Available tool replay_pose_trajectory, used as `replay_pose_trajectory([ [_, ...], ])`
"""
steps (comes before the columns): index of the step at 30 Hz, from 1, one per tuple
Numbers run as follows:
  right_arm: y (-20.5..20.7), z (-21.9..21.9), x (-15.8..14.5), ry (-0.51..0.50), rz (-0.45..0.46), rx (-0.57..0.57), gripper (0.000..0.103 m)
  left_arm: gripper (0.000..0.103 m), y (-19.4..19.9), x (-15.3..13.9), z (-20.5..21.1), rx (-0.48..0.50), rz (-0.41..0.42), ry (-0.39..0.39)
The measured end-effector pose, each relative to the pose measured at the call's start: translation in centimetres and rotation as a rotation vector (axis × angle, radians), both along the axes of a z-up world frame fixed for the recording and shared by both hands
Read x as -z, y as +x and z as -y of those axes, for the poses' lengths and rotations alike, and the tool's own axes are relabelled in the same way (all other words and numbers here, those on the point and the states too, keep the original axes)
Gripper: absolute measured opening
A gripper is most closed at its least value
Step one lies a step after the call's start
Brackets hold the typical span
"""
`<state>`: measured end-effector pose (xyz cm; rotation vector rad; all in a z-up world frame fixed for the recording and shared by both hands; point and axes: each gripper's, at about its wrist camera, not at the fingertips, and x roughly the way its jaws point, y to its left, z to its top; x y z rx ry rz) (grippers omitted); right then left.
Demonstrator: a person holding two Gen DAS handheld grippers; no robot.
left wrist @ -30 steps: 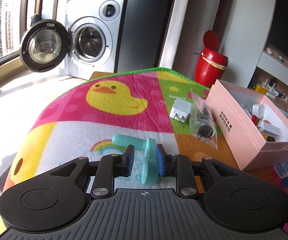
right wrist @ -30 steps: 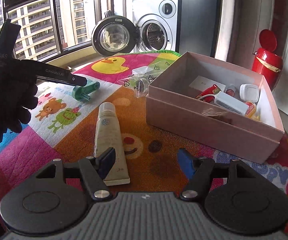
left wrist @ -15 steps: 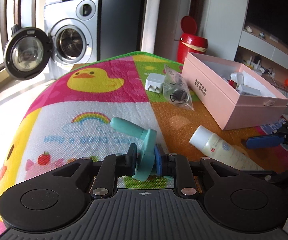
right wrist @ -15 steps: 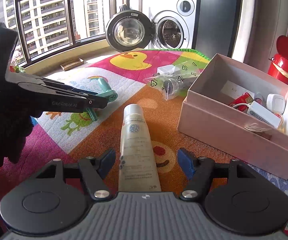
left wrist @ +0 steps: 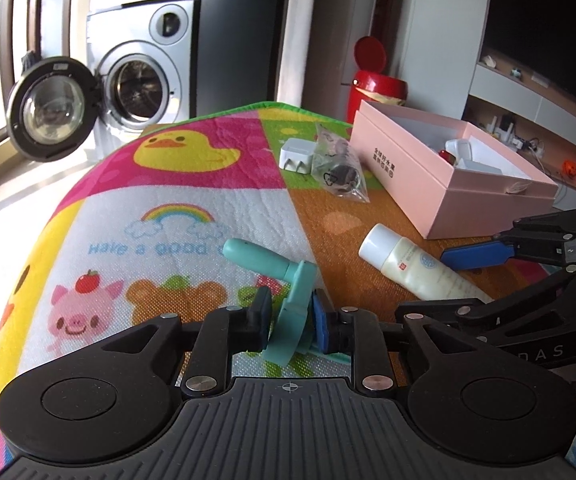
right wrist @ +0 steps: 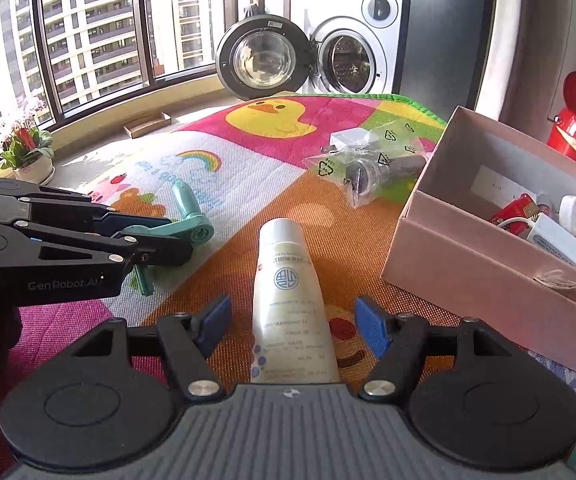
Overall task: Organize rigid objects
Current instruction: 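Grasp the white plug adapter with right tool while left tool holds the teal piece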
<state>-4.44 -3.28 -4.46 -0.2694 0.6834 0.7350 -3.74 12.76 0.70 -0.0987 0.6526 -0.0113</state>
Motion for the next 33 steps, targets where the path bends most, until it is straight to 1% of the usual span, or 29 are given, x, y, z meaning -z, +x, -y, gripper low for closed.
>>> replay_pose_trajectory([
  [3, 0.1, -0.1, -0.4, -0.011, -0.015, 0.004, 0.068, 0.025, -0.1, 0.1, -0.2, 0.003, 0.008, -0.007],
  [4, 0.2, -0.2, -1.1, -0.003, -0.016, 0.003, 0.064, 0.025, -0.1, 0.1, -0.3, 0.001, 0.010, -0.015],
  [5, 0.3, -0.2, -1.7, 0.010, -0.008, 0.002, 0.062, 0.025, -0.1, 0.1, -0.4, -0.001, 0.012, -0.021],
  [7, 0.9, -0.3, -4.4, 0.060, 0.012, 0.011, 0.062, 0.025, -0.2, 0.2, -0.5, -0.005, 0.017, -0.027],
  [8, 1.5, -0.6, -5.3, 0.078, 0.006, 0.011, 0.062, 0.025, -0.2, 0.2, -0.5, -0.006, 0.019, -0.029],
  [10, 4.2, -1.6, -8.0, 0.138, -0.052, 0.015, 0.062, 0.025, -0.3, 0.3, -0.7, -0.008, 0.022, -0.040],
  [11, 5.6, -2.2, -8.8, 0.153, -0.082, 0.023, 0.062, 0.024, -0.4, 0.3, -0.8, -0.008, 0.024, -0.049],
  [13, 9.6, -4.2, -9.8, 0.176, -0.168, 0.075, 0.062, 0.024, -0.4, 0.3, -1.1, -0.009, 0.025, -0.066],
  [15, 13.3, -6.2, -9.7, 0.189, -0.252, 0.110, 0.062, 0.024, -0.4, 0.4, -1.3, -0.010, 0.027, -0.078],
  [18, 17.6, -9.0, -8.5, 0.159, -0.284, 0.171, 0.062, 0.024, -0.5, 0.4, -1.5, -0.011, 0.030, -0.089],
  [19, 19.2, -10.2, -7.7, 0.128, -0.283, 0.204, 0.062, 0.024, -0.5, 0.4, -1.6, -0.012, 0.031, -0.096],
  [21, 21.0, -11.7, -6.4, 0.060, -0.276, 0.238, 0.062, 0.024, -0.5, 0.5, -1.8, -0.013, 0.032, -0.113],
  [25, 22.7, -13.1, -4.0, -0.101, -0.250, 0.278, 0.062, 0.024, -0.6, 0.5, -2.2, -0.016, 0.036, -0.147],
  [26, 22.8, -13.1, -3.7, -0.112, -0.258, 0.281, 0.062, 0.024, -0.6, 0.5, -2.2, -0.016, 0.036, -0.148],
  [28, 23.0, -12.8, -2.8, -0.113, -0.303, 0.283, 0.062, 0.024, -0.6, 0.5, -2.3, -0.017, 0.037, -0.150],
  [29, 22.9, -12.8, -2.7, -0.111, -0.306, 0.285, 0.062, 0.024, -0.6, 0.5, -2.3, -0.017, 0.038, -0.154],
  [30, 22.6, -12.9, -2.8, -0.112, -0.295, 0.283, 0.060, 0.024, -0.7, 0.5, -2.5, -0.019, 0.040, -0.163],
  [32, 22.0, -12.8, -3.1, -0.108, -0.298, 0.268, 0.040, 0.024, -0.8, 0.6, -2.8, -0.025, 0.045, -0.185],
  [33, 21.5, -12.8, -3.4, -0.094, -0.311, 0.251, 0.037, 0.023, -0.9, 0.6, -3.0, -0.032, 0.049, -0.200],
])
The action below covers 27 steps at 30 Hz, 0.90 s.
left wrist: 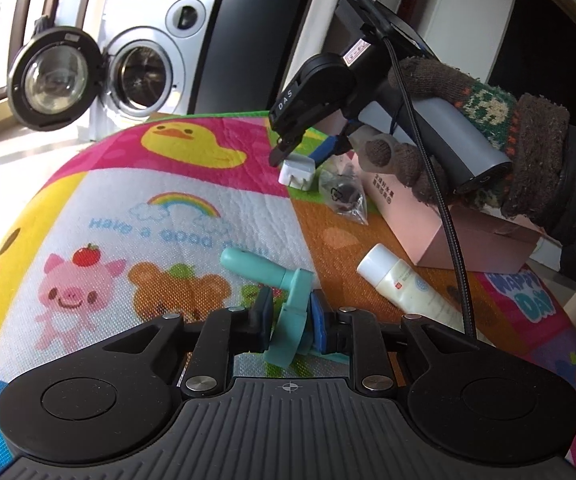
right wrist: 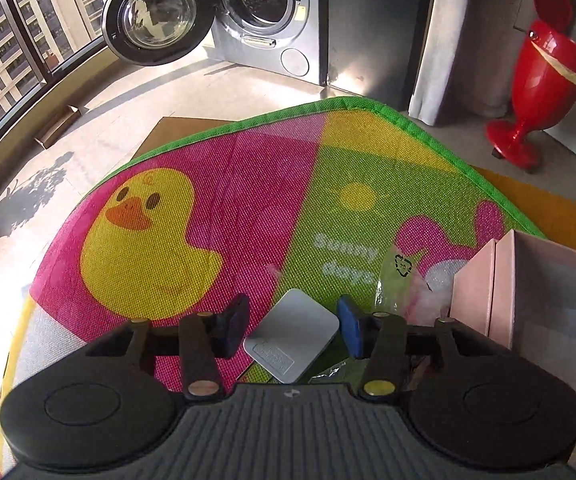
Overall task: Organize rigid objects
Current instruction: 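Grasp the white plug adapter with right tool while left tool holds the teal piece, then lift and carry the plug adapter and teal piece over the pink box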
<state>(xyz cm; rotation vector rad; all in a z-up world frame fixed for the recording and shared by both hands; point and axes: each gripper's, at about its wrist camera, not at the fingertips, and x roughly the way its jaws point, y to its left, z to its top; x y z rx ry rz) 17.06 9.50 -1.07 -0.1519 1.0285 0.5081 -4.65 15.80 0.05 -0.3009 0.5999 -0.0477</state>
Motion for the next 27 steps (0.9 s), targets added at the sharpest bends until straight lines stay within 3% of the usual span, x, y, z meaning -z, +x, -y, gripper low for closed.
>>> replay_pose_trajectory([
  [3, -2.5, -0.1, -1.4, 0.036, 0.033, -0.064, 0.032, 0.020, -0.2, 0.0, -0.4, -0.027, 0.007, -0.018],
  [5, -4.8, 0.0, -2.5, 0.050, 0.075, -0.126, 0.010, 0.020, -0.3, -0.1, -0.4, -0.033, 0.009, -0.015],
  [9, -9.4, 1.2, -5.2, 0.099, 0.122, -0.244, 0.006, 0.018, -0.3, -0.2, 0.0, -0.031, 0.014, 0.008],
  [12, -10.9, 2.2, -5.7, 0.113, 0.104, -0.257, 0.007, 0.019, -0.1, -0.3, 0.3, -0.021, 0.005, 0.026],
  [13, -10.7, 2.7, -5.6, 0.128, 0.092, -0.234, 0.010, 0.019, 0.0, -0.2, 0.5, -0.021, 0.002, 0.032],
  [15, -10.2, 3.3, -5.0, 0.152, 0.070, -0.206, 0.027, 0.019, 0.1, -0.2, 0.6, -0.022, -0.001, 0.039],
  [17, -9.7, 3.4, -4.3, 0.176, 0.055, -0.201, 0.053, 0.019, 0.1, -0.2, 0.8, -0.025, -0.002, 0.050],
  [19, -9.4, 2.9, -3.4, 0.172, 0.056, -0.210, 0.056, 0.019, 0.1, -0.2, 1.0, -0.026, -0.003, 0.064],
  [23, -9.7, 0.3, -1.8, 0.073, 0.157, -0.280, 0.056, 0.019, 0.0, -0.1, 0.9, -0.028, -0.002, 0.055],
  [27, -7.7, -1.2, 0.4, 0.080, 0.067, -0.247, 0.056, 0.019, 0.0, 0.0, 0.4, -0.032, -0.001, 0.026],
])
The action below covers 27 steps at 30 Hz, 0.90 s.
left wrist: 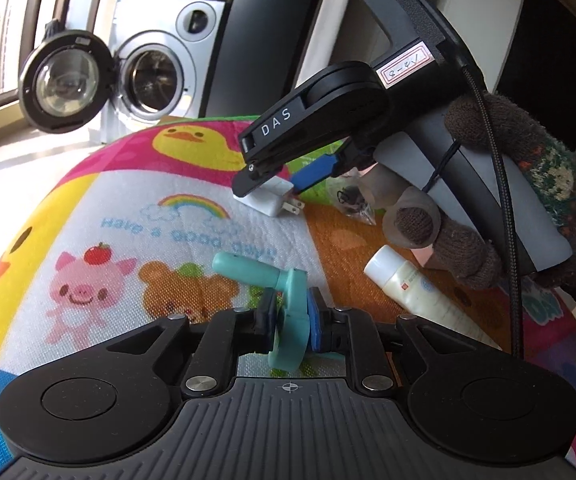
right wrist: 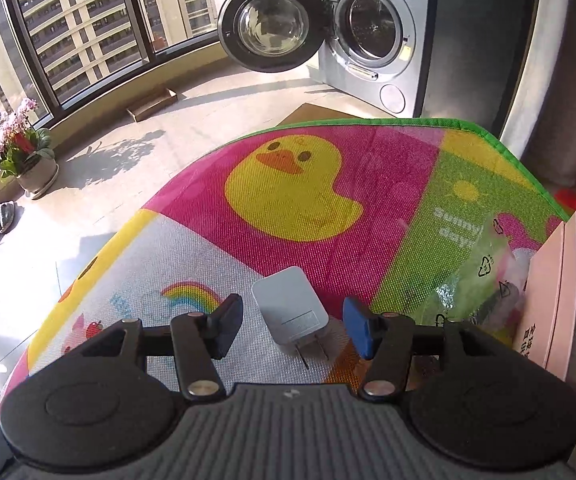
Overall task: Organize rigid objects
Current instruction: 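Lift and carry the plug adapter and teal piece over the pink box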
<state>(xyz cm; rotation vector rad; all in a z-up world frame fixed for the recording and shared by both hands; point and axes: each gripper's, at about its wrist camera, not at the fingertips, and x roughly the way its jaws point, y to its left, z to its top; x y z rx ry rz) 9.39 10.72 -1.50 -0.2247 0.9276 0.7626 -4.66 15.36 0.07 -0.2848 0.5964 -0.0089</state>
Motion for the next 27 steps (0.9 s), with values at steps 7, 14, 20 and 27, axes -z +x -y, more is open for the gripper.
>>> replay_pose_trajectory([
  [7, -2.3, 2.0, -1.4, 0.003, 0.067, -0.039, 0.032, 0.018, -0.2, -0.2, 0.4, -0.018, 0.005, 0.044],
  [14, -9.6, 11.1, -4.8, 0.068, 0.155, -0.052, 0.032, 0.016, -0.5, -0.7, 1.7, 0.051, 0.000, 0.093],
  [20, -15.6, 20.5, -4.9, 0.058, 0.228, 0.040, 0.032, 0.015, -2.9, -2.4, 5.2, 0.259, 0.021, 0.124],
  [27, -20.6, 29.0, -6.4, 0.079, 0.389, 0.186, 0.032, 0.011, -2.2, -6.0, 10.0, 0.393, 0.085, 0.189],
])
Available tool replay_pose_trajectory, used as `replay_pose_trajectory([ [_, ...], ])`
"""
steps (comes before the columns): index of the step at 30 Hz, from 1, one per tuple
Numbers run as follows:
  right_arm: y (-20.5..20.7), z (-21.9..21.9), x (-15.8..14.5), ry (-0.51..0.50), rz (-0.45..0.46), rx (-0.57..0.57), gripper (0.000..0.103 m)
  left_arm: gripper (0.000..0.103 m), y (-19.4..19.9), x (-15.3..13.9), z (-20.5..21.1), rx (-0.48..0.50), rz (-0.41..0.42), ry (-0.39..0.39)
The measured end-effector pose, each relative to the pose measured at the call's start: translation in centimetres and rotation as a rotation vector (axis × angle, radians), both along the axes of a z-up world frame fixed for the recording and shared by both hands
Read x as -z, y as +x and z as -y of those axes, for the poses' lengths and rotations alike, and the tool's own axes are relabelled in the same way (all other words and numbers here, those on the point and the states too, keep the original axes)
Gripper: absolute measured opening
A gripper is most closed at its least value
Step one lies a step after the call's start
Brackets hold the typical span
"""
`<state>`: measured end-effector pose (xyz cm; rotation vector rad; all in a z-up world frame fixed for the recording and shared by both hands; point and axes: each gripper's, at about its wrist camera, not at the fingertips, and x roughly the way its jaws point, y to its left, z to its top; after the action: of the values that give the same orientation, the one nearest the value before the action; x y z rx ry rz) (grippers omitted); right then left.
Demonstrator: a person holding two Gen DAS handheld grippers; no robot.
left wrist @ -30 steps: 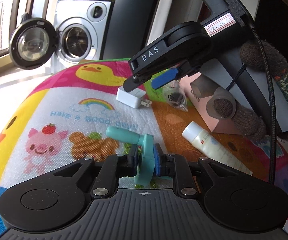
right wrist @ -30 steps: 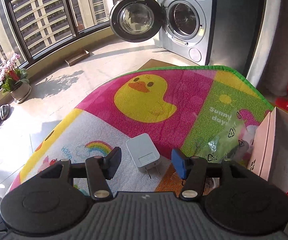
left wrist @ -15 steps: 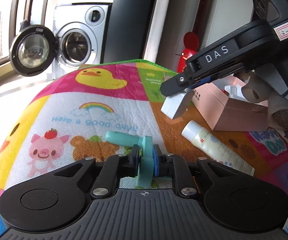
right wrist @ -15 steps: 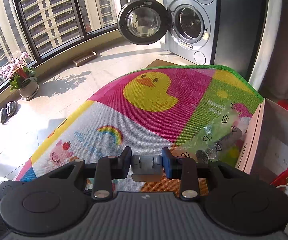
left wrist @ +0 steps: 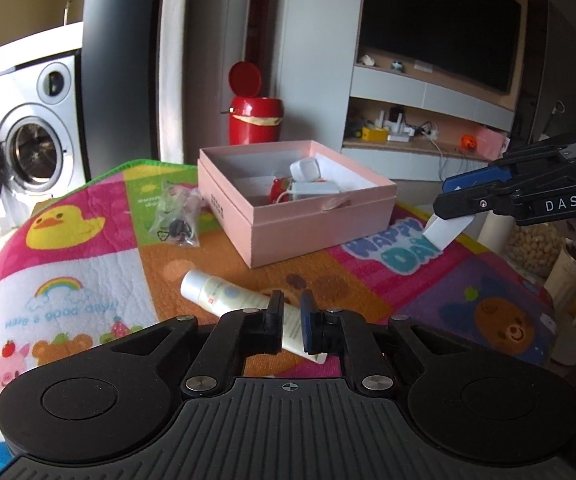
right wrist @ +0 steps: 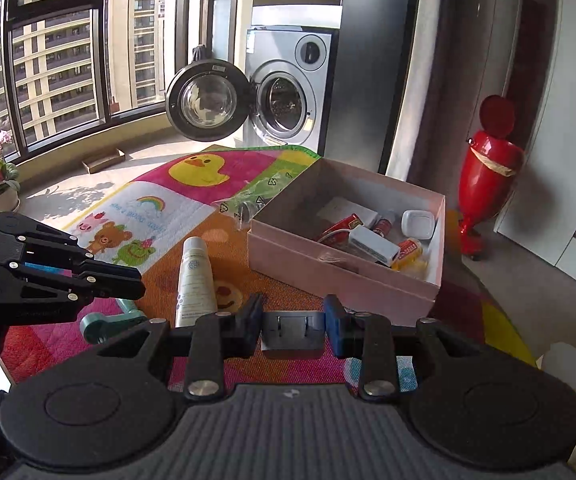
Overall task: Organize rigid objects
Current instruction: 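Lift and carry the plug adapter and teal piece over the pink box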
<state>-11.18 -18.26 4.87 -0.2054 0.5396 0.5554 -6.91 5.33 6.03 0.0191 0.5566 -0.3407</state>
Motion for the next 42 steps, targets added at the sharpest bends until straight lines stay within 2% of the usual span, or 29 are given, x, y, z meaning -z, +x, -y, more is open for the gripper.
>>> replay_pose_trajectory([
  [4, -0.8, 2.5, -0.1, 0.048, 0.043, 0.042, 0.032, 0.011, 1.5, -2.5, 1.1, -0.006, 0.055, 0.005],
  [7, -0.6, 3.1, 1.2, 0.071, 0.019, 0.052, 0.032, 0.011, 2.8, -3.7, 0.6, -0.048, 0.046, -0.039],
  [11, 0.1, 2.6, 4.3, 0.077, -0.037, 0.062, 0.032, 0.014, 2.7, -3.1, -0.8, -0.068, -0.097, -0.111],
  [13, 0.3, 1.6, 6.1, 0.049, -0.048, 0.066, 0.032, 0.014, 1.7, -1.9, -1.2, -0.093, -0.188, -0.088],
  [16, 0.6, 0.1, 7.8, -0.004, -0.040, 0.072, 0.032, 0.015, -0.1, -0.4, -1.2, -0.137, -0.266, -0.027],
  [19, 1.1, -1.4, 8.8, -0.049, -0.028, 0.082, 0.033, 0.015, -0.9, 1.3, -1.1, -0.185, -0.340, -0.031],
  [23, 1.9, -1.9, 9.3, -0.032, -0.084, 0.080, 0.047, 0.018, -0.1, 2.8, -0.3, -0.198, -0.344, -0.026],
  [26, 1.7, -1.8, 10.0, -0.045, -0.095, 0.089, 0.047, 0.022, 0.4, 3.9, 0.3, -0.188, -0.368, 0.003],
  [29, 1.2, -1.0, 10.5, -0.032, -0.091, 0.098, 0.049, 0.022, 0.2, 4.0, 0.5, -0.183, -0.340, 0.012],
  [33, 1.2, -0.8, 10.5, -0.023, -0.082, 0.110, 0.048, 0.020, 0.1, 4.3, -1.0, -0.213, -0.354, -0.113],
  [34, 1.3, -0.9, 10.4, -0.019, -0.079, 0.110, 0.048, 0.020, -0.1, 4.4, -1.2, -0.207, -0.340, -0.119],
  [36, 1.3, -0.9, 10.2, -0.012, -0.071, 0.111, 0.047, 0.020, -0.7, 4.6, -0.9, -0.187, -0.297, -0.090],
  [38, 1.3, -1.0, 9.9, -0.011, -0.068, 0.096, 0.032, 0.018, -1.3, 4.8, -0.4, -0.171, -0.246, -0.054],
  [40, 1.0, -1.0, 9.6, -0.015, -0.061, 0.085, 0.032, 0.015, -1.7, 4.9, 0.3, -0.152, -0.199, 0.002],
  [42, 0.9, -0.9, 9.4, -0.030, -0.052, 0.088, 0.032, 0.015, -1.8, 4.8, 0.7, -0.127, -0.179, 0.022],
])
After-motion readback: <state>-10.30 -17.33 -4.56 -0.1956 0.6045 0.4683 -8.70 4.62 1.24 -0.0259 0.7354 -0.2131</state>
